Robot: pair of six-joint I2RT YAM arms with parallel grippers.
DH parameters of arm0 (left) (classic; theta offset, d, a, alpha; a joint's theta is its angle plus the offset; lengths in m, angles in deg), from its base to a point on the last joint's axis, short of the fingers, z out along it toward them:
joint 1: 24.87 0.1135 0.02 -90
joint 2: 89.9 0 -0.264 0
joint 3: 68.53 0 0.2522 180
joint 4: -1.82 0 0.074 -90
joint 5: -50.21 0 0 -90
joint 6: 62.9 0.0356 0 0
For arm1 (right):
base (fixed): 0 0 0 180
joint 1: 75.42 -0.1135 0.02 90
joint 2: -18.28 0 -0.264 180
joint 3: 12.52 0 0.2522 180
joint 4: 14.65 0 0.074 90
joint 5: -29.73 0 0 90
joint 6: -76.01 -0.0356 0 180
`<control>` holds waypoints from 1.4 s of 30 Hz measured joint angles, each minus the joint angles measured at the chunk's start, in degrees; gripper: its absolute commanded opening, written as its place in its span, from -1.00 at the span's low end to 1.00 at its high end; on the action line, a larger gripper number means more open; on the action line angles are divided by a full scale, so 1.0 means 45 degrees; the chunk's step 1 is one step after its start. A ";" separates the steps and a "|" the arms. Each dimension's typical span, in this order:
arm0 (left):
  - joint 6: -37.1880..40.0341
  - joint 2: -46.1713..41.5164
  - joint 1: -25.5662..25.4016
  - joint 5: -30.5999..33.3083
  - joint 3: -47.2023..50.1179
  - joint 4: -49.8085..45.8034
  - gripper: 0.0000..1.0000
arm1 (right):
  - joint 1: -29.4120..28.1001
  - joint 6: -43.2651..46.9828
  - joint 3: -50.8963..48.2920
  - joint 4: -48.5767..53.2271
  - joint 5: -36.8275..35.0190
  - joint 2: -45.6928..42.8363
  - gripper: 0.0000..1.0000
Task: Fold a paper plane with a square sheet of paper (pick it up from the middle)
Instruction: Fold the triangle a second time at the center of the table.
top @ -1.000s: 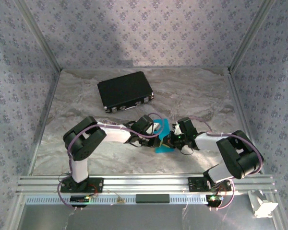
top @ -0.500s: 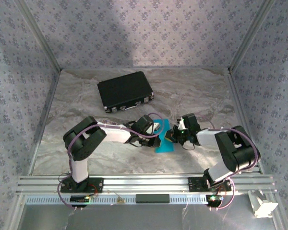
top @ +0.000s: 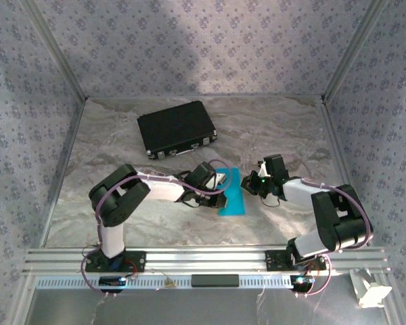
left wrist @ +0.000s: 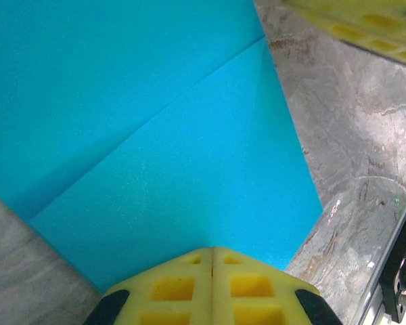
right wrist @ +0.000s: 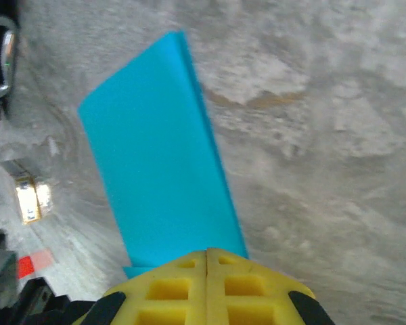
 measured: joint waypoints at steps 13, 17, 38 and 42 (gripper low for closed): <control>0.0296 -0.0024 0.0155 -0.0272 0.0000 -0.0160 -0.92 | -0.0714 -0.0272 -0.0044 -0.1112 0.1180 0.1574 -1.00; 0.0282 -0.0126 0.0160 -0.0223 0.0000 -0.0345 -0.91 | -0.0724 -0.0262 -0.0073 -0.1180 0.1171 0.1588 -1.00; -0.0845 0.0996 0.0160 -0.1472 -0.1549 -0.1030 -0.93 | -0.0743 -0.0277 -0.0432 -0.2050 0.1248 0.1622 -1.00; -0.0811 0.1093 0.0175 -0.1569 -0.1457 -0.0962 -0.93 | -0.0738 -0.0277 -0.0457 -0.2098 0.1258 0.1622 -1.00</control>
